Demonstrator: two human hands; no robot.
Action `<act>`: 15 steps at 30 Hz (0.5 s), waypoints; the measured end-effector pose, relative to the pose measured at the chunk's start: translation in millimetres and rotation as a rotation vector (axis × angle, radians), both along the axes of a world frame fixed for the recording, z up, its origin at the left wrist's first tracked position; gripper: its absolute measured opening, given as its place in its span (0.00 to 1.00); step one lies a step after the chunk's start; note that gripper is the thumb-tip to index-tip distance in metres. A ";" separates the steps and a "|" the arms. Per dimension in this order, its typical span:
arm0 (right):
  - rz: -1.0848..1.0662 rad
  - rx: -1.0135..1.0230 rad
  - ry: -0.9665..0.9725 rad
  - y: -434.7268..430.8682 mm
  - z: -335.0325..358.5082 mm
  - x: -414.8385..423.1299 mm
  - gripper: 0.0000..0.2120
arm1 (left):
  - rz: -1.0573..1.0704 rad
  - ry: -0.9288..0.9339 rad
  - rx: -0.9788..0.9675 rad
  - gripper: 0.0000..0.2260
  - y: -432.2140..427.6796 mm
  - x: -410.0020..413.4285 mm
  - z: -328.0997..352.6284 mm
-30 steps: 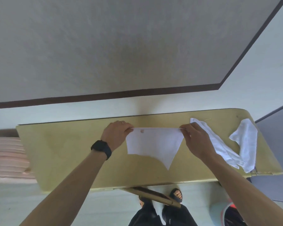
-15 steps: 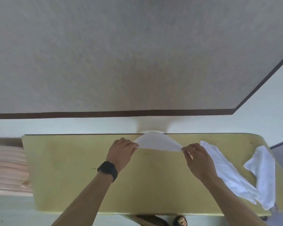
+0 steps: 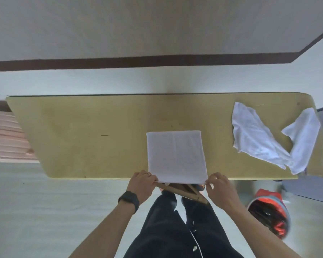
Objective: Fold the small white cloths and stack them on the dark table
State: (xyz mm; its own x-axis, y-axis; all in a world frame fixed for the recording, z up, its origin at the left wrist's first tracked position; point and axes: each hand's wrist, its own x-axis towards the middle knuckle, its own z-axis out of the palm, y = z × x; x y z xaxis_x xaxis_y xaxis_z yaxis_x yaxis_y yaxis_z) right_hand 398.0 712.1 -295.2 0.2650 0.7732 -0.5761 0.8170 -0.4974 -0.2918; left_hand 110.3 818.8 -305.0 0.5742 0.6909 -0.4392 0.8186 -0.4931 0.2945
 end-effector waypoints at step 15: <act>-0.534 0.276 0.277 136.6 -22.1 25.9 0.06 | 0.874 -0.408 -0.289 0.04 122.9 30.7 -12.8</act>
State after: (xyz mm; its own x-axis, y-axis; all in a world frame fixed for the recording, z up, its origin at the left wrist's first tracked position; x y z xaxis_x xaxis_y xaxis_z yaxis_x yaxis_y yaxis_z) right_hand 423.9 848.7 -317.2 0.5232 0.7059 -0.4775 0.3556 -0.6901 -0.6304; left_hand 141.0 941.6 -317.7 0.0608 0.8398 -0.5395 0.6690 0.3668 0.6464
